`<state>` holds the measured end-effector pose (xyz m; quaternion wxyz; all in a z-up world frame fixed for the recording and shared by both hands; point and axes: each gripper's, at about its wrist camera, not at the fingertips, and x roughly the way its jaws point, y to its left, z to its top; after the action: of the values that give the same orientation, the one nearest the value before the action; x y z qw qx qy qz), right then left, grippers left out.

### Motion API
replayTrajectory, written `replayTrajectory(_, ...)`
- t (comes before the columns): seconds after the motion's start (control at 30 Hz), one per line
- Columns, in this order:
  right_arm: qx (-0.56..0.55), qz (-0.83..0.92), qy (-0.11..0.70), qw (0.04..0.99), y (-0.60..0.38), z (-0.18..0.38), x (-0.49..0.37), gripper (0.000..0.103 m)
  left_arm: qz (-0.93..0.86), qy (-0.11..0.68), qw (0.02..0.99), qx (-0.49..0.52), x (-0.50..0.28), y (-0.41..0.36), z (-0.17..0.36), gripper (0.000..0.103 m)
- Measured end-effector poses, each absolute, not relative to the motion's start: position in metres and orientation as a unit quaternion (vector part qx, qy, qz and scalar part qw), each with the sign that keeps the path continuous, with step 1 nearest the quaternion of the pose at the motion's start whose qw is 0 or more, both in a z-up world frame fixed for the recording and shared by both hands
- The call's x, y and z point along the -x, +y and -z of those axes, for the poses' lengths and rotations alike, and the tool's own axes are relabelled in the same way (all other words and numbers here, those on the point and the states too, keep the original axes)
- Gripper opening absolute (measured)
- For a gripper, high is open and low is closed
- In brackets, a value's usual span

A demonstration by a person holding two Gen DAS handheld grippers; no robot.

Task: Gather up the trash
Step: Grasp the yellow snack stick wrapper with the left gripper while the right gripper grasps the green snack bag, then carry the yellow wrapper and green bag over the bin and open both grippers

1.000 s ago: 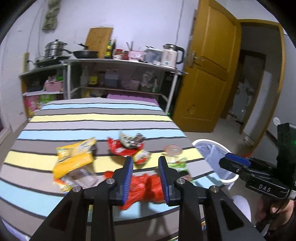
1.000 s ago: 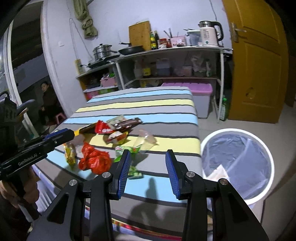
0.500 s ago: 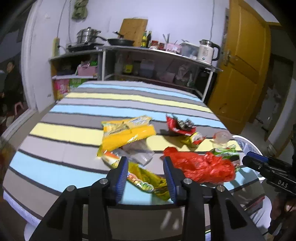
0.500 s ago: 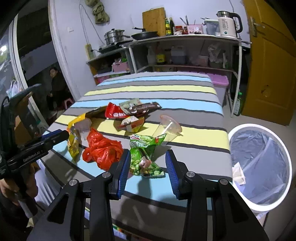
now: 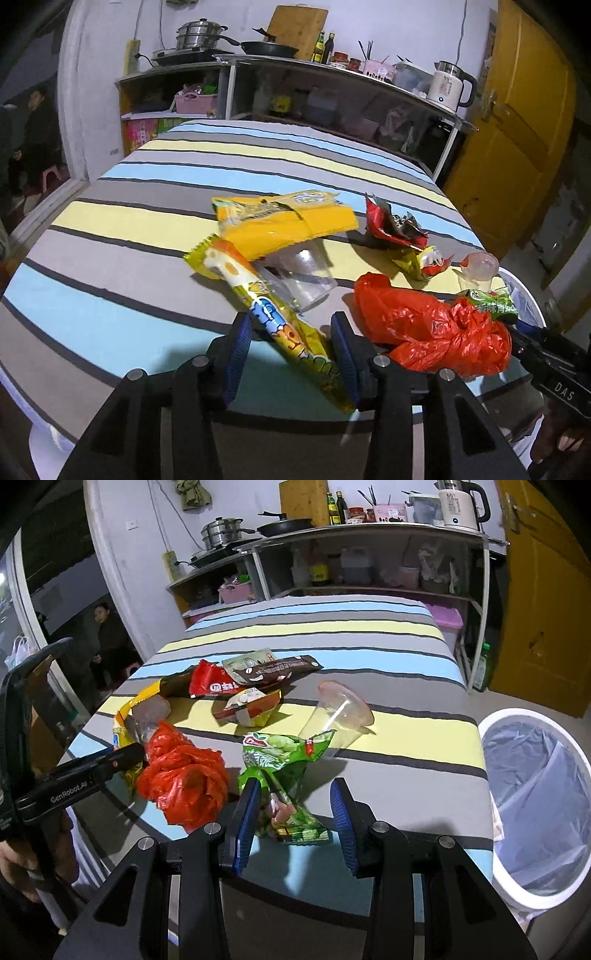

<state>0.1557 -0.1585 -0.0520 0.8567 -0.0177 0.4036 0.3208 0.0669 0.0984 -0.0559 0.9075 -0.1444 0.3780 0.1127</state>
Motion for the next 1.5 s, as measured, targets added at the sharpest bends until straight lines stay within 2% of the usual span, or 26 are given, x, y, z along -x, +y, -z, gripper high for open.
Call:
replayTrajectory(0.03,0.018,-0.322,0.403,0.856,-0.158,0.052,-0.156,0.040,-0.112,0.380,0.907,0.143,-0.069,0.097,0.057,0.044)
replayTrajectory(0.13,0.020,-0.327,0.403,0.855,-0.157,0.054,-0.156,0.023,-0.119,0.382,0.907,0.132,-0.074,0.091,0.060,0.044)
replayTrajectory(0.2,0.022,-0.327,0.403,0.855,-0.157,0.054,-0.155,0.017,-0.122,0.383,0.907,0.124,-0.076,0.088,0.060,0.043)
replayTrajectory(0.33,0.018,-0.326,0.401,0.856,-0.160,0.052,-0.155,0.013,-0.130,0.380,0.907,0.124,-0.073,0.091,0.059,0.013)
replayTrajectory(0.43,0.018,-0.324,0.397,0.859,-0.161,0.050,-0.153,0.012,-0.126,0.378,0.908,0.129,-0.067,0.094,0.058,0.007)
replayTrajectory(0.6,0.017,-0.322,0.385,0.865,-0.163,0.042,-0.146,0.011,-0.123,0.368,0.913,0.128,-0.054,0.095,0.052,0.004)
replayTrajectory(1.03,0.008,-0.311,0.349,0.884,-0.179,0.012,-0.128,0.011,-0.102,0.321,0.934,0.121,-0.030,0.087,0.012,0.004)
replayTrajectory(1.5,-0.012,-0.260,0.325,0.909,-0.229,-0.003,-0.129,0.011,-0.018,0.294,0.951,0.090,-0.053,0.034,-0.019,0.004)
